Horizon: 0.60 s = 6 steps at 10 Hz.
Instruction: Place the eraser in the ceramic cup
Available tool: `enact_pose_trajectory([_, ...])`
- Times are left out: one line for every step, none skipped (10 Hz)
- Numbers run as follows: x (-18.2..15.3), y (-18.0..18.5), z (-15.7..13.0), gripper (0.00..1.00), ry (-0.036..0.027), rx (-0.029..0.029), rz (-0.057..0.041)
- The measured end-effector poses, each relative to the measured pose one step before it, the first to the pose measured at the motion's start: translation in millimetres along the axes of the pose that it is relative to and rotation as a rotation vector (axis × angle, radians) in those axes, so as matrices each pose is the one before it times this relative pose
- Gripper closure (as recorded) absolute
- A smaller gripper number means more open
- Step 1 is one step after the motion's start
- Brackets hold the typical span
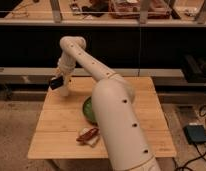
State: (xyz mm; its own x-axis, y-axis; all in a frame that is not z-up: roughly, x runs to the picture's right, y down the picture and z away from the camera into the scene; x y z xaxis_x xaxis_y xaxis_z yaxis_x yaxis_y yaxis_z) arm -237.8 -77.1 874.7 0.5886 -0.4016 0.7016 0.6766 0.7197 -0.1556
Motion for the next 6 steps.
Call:
enact_pose_trajectory([1.20, -2.48, -0.25, 0.20, -0.00134, -0.00056, 0.00605])
enact_pose_trajectory([0.37, -1.63, 0.17, 0.20, -0.00287, -0.00018, 0.00439])
enact_pose_trajectory([-0.47, -2.48, -0.34, 0.20, -0.00426, 0.00038, 0.00081])
enact_pose_trajectory([0.02, -1.89, -1.64, 0.20, -0.00852, 0.00287, 0.00185])
enact_pose_trajectory([-0.11, -1.29, -3.53, 0.20, -0.00720, 0.00481, -0.00200])
enact_pose_trajectory([-1.18, -1.53, -5.28, 0.20, -0.01033, 0.00679, -0.00481])
